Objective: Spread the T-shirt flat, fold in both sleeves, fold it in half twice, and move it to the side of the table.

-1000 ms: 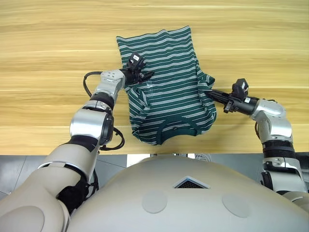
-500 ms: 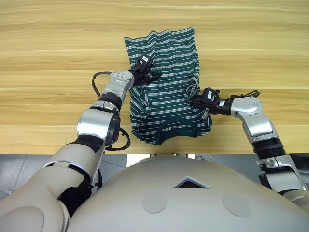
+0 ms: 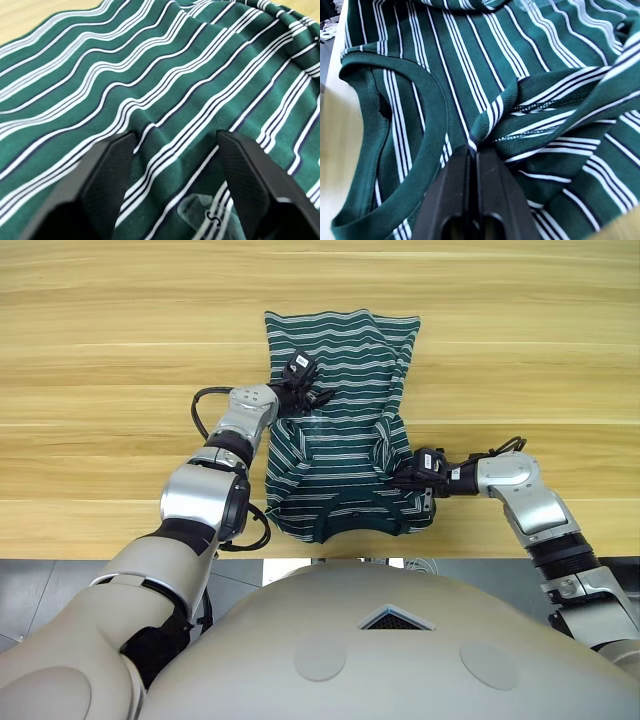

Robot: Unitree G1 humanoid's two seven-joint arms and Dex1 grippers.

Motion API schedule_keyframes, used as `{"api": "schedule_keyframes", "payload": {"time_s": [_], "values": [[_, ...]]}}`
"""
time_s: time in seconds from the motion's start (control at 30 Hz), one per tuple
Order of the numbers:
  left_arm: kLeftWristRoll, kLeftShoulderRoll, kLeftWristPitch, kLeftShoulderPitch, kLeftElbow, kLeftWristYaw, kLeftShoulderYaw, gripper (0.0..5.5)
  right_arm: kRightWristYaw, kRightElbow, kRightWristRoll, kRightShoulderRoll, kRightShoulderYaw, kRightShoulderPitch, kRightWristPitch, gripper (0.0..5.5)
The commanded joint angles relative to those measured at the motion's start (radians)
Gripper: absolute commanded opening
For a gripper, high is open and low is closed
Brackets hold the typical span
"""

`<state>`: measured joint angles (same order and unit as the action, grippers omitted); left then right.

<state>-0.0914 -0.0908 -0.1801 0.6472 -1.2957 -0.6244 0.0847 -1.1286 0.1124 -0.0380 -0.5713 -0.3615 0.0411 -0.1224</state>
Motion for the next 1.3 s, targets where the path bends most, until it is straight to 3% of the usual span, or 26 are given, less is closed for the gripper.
{"api": "schedule_keyframes", "payload": {"time_s": [0.03, 0.17, 0.57, 0.67, 0.77, 0.87, 1.0, 1.2, 1.3], "values": [[-0.024, -0.006, 0.021, -0.004, -0.019, 0.004, 0.006, 2.90, -0.001, 0.053, 0.005, 0.004, -0.010, -0.033, 0.002, 0.02], [-0.023, -0.008, 0.019, -0.006, -0.018, -0.002, 0.006, 2.90, -0.013, 0.063, -0.028, 0.019, 0.002, -0.040, -0.003, 0.02], [-0.024, -0.024, 0.007, 0.003, -0.015, -0.005, 0.004, 2.90, -0.162, -0.056, -0.168, -0.028, 0.016, 0.000, -0.038, 2.23], [-0.001, -0.039, -0.046, 0.026, 0.003, -0.016, -0.019, 2.90, -0.190, -0.042, -0.219, -0.025, 0.050, -0.017, -0.032, 2.23], [0.126, -0.050, -0.186, 0.052, 0.075, -0.121, -0.126, 2.90, -0.236, 0.052, -0.254, -0.040, 0.134, -0.056, 0.116, 2.23], [0.367, -0.077, -0.320, 0.012, 0.307, -0.311, -0.276, 2.90, -0.240, 0.287, -0.246, -0.070, 0.259, -0.119, 0.404, 2.23], [0.460, -0.172, -0.410, -0.270, 0.699, -0.434, -0.301, 2.90, -0.234, 0.553, -0.162, -0.102, 0.293, -0.171, 0.714, 2.23], [0.096, -0.440, -0.747, -0.877, 0.866, -0.404, -0.305, 3.76, -0.130, 0.862, 0.095, -0.153, 0.199, -0.235, 1.108, 3.19], [-0.125, -0.523, -0.893, -1.060, 0.832, -0.302, -0.307, 4.16, -0.150, 0.915, 0.132, -0.157, 0.154, -0.271, 1.243, 3.21]]}}
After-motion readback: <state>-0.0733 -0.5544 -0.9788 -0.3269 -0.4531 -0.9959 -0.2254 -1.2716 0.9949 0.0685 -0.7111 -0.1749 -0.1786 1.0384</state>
